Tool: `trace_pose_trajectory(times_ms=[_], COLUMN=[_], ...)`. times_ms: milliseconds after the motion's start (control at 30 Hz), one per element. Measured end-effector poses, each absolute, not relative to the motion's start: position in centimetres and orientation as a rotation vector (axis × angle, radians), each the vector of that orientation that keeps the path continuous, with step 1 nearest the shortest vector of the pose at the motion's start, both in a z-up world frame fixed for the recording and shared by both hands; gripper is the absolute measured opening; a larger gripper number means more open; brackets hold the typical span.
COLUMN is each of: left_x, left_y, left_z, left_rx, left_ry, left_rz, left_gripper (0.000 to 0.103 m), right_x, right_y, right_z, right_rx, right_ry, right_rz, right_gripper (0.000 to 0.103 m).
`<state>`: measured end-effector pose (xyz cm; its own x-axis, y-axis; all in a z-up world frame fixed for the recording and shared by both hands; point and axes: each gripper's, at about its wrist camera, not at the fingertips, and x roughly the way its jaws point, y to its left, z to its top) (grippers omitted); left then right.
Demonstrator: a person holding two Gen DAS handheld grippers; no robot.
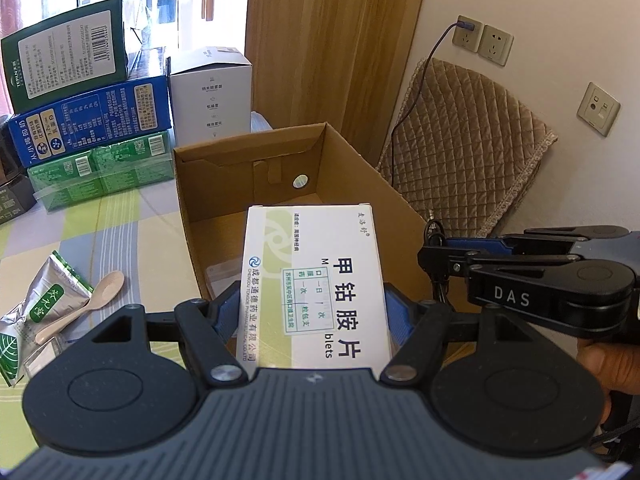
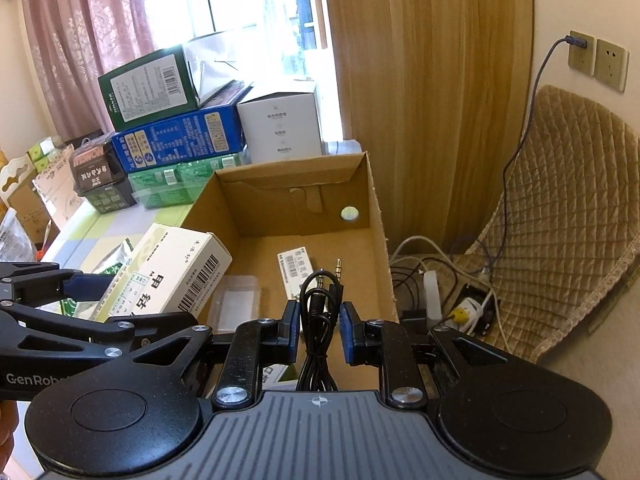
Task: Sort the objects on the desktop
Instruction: 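Lift and carry the medicine box and black cable over the cardboard box, then open both tools to drop the medicine box and cable into the cardboard box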
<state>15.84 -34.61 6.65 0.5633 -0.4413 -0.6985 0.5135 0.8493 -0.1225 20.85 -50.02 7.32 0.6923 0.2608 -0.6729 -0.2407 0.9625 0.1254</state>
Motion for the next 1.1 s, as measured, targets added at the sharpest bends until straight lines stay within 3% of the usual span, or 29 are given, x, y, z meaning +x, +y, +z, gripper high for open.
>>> trace_pose_trajectory(times_ms=[133,200,600,633,700,1100], left_x=[16.0,16.0,16.0,16.0,15.9,15.0], left_y=[-34.9,-34.9,-32.4,-32.2,-31.6,-28.6], left_z=[6.4,6.4,6.5,6.5,6.5,5.6], left_rx=[0.116,0.124,0.117,0.116,0.115,0.116], left_ry=[0.790,0.782,0.778,0.779,0.779,0.797], left_rz=[-0.558,-0.549,-0.514,-0.512,-0.506,-0.462], left_gripper=[0.070,0.077,0.077,0.077,0.077,0.078], right_x=[21.0,21.0,21.2,21.3,21.4,19.9], right_y=[-50.1,-50.2,-49.3,-49.2,-49.2,-49.8], right_z=[7.2,7.1,7.1,7.1,7.2,7.9], right_rx=[0.027,0.028,0.055,0.068,0.094,0.112], right_ry=[0.760,0.762,0.765,0.764,0.766,0.757], right_rz=[0.279,0.279,0.308,0.311,0.314,0.312], right_gripper=[0.018,0.018,0.018,0.020,0.034,0.043])
